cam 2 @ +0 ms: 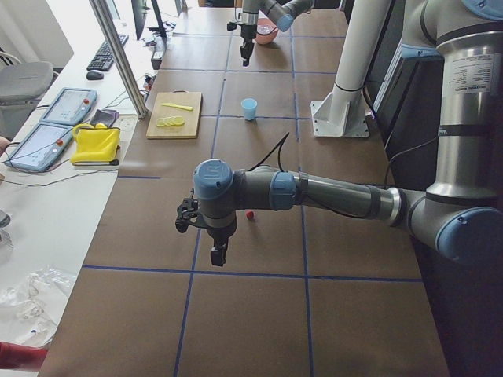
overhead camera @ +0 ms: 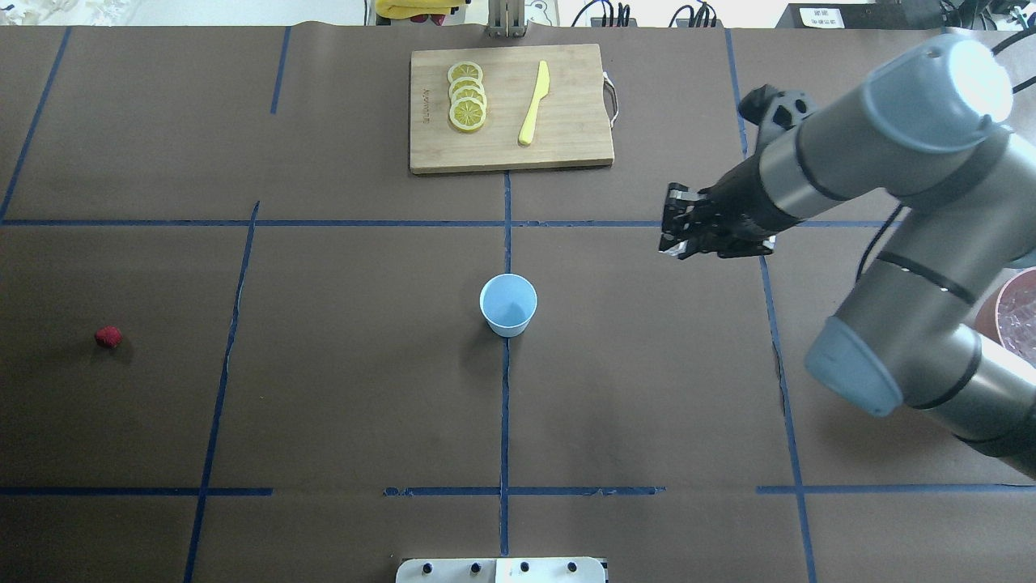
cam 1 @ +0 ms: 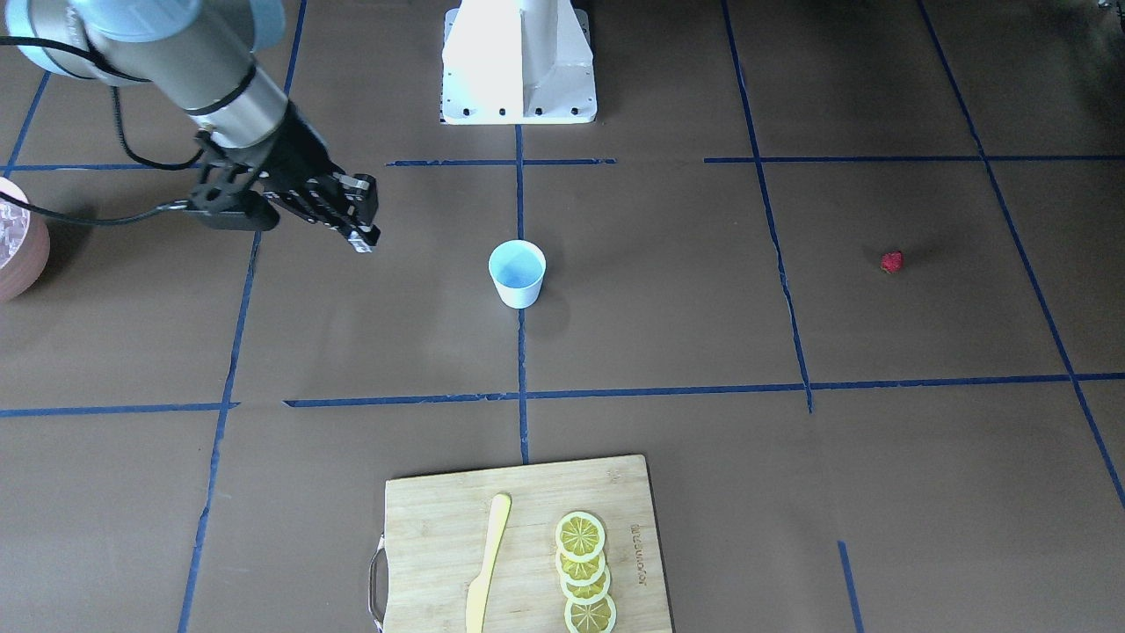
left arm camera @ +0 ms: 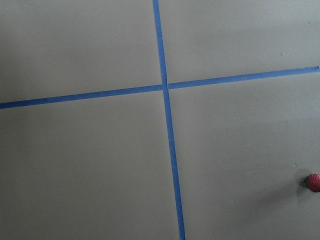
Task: Put ice and strawberries in cup
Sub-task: 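Carry the ice with the right gripper over the light-blue cup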
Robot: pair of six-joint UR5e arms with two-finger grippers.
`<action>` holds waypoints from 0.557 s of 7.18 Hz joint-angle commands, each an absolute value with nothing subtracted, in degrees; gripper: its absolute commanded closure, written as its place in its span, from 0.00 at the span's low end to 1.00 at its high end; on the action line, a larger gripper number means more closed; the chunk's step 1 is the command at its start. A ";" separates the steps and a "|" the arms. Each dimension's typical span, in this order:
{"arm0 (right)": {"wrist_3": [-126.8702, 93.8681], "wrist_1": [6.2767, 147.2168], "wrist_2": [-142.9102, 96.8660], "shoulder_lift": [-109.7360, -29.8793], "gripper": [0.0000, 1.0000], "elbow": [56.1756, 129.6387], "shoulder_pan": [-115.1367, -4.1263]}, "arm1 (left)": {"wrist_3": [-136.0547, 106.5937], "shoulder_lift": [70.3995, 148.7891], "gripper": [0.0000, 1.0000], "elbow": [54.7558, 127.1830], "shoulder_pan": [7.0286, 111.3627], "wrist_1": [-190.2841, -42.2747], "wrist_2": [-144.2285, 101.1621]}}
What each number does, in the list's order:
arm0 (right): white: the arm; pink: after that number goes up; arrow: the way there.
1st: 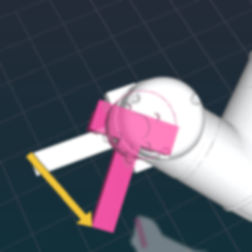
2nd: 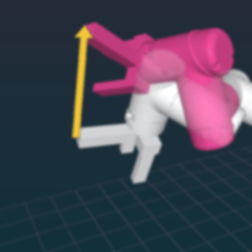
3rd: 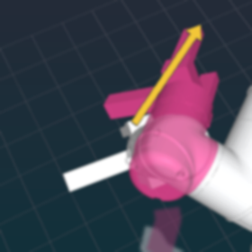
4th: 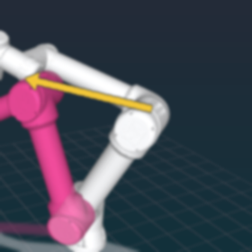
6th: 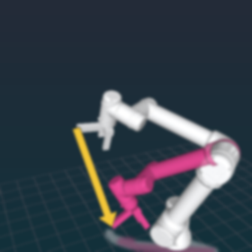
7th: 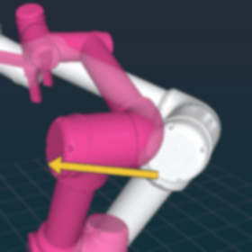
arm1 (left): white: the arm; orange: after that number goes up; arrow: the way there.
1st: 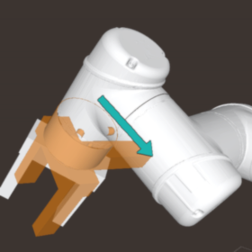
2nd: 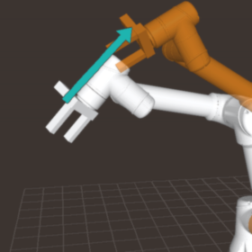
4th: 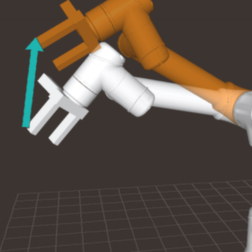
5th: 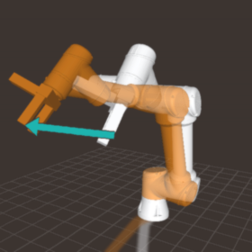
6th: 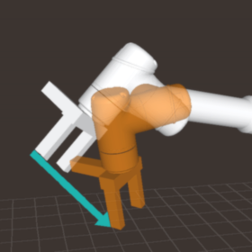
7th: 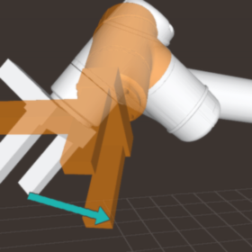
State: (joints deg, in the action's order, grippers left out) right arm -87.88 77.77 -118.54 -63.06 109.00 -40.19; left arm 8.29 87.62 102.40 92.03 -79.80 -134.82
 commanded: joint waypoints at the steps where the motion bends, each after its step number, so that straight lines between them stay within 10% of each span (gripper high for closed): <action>1: -94.72 77.35 -112.52 -56.10 0.98 103.30 -34.56 | 8.26 87.63 0.00 102.57 92.02 -79.80 -134.82; 4: -95.10 77.34 -109.70 -51.33 0.87 97.04 -30.86 | 8.26 87.54 0.00 102.92 92.02 -79.80 -134.82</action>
